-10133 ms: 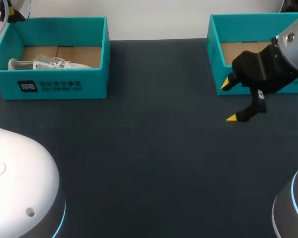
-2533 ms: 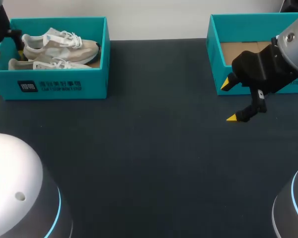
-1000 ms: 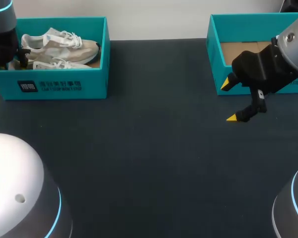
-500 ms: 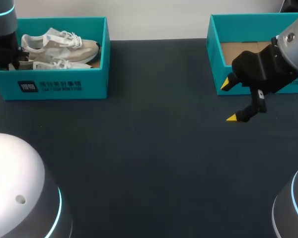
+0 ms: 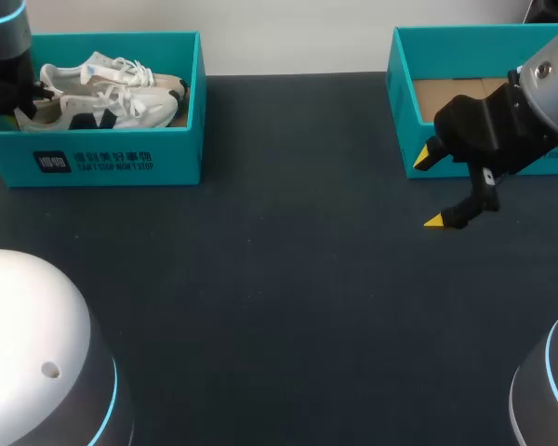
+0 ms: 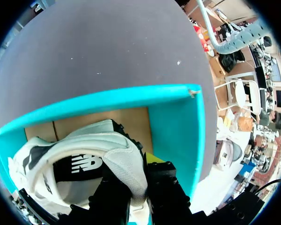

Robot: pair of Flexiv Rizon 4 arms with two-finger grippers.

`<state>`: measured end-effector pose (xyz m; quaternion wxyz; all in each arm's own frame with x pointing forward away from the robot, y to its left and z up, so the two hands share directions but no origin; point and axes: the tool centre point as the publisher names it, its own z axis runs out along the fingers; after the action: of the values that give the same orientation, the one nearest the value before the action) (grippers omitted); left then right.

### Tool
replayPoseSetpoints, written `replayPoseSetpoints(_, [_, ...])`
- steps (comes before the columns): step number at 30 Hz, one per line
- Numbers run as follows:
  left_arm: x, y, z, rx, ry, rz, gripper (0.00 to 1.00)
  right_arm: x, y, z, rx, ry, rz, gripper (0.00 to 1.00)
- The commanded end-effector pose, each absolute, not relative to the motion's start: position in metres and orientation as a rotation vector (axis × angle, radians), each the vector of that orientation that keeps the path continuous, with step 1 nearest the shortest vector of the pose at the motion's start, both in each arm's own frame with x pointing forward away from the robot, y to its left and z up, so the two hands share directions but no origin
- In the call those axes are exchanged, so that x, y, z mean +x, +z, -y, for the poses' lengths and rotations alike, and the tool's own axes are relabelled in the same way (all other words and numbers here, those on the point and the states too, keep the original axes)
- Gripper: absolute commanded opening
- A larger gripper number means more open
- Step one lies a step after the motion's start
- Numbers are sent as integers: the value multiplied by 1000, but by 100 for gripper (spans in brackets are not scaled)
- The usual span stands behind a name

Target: Take the shoe out of the shoebox, open the shoe tongue, remove and reinsert the insole, then place the shoe into the shoebox

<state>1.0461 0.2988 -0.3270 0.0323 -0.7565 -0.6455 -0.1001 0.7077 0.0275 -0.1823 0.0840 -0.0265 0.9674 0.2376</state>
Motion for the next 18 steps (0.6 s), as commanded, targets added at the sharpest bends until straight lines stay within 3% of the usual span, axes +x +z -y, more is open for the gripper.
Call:
replayPoseSetpoints(1, [1043, -293, -302, -2342, -264, 1973, 0, 709, -184, -29, -79, 706, -2888, 100])
replayPoseSetpoints(18, [1058, -178, -299, -2286, -178, 1912, 0, 709, -184, -29, -79, 706, -2888, 100])
